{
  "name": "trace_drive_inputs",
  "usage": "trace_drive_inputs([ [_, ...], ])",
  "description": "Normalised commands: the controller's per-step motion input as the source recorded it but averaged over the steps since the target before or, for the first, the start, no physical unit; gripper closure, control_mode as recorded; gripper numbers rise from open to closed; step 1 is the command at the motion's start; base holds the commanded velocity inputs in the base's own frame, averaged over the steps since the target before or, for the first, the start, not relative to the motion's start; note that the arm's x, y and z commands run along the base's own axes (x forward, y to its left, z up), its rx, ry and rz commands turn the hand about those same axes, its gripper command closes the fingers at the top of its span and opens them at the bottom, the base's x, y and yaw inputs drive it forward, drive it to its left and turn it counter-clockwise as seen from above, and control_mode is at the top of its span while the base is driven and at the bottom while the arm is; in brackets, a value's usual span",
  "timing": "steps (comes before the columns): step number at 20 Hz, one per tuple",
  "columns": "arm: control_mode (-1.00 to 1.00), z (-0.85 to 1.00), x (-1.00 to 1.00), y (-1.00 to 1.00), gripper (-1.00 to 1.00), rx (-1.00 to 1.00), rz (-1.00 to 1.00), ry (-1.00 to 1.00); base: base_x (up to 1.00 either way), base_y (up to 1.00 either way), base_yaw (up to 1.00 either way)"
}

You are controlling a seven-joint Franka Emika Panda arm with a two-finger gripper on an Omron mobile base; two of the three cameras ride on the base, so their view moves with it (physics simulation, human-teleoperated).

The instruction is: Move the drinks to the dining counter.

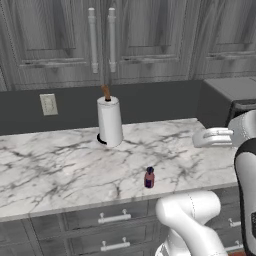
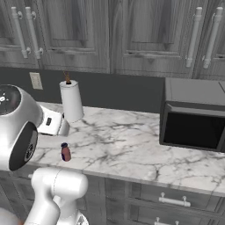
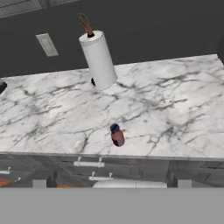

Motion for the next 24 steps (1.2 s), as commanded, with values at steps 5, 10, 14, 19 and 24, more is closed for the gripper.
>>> trace_drive_inputs([
  [5, -1.00, -0.12, 0.00, -0.28, -1.00, 0.00, 0.24, -0.10, 0.00, 0.00, 0.00],
  [10, -1.00, -0.26, 0.01, -0.13, -1.00, 0.00, 0.32, -0.18, 0.00, 0.00, 0.00],
  [14, -1.00, -0.34, 0.04, 0.00, -1.00, 0.00, 0.31, -0.24, 0.00, 0.00, 0.00],
  [19, -1.00, -0.56, 0.38, 0.00, -1.00, 0.00, 0.26, -0.03, 0.00, 0.00, 0.00],
  [24, -1.00, -0.12, 0.54, -0.08, -1.00, 0.00, 0.25, 0.00, 0.00, 0.00, 0.00],
])
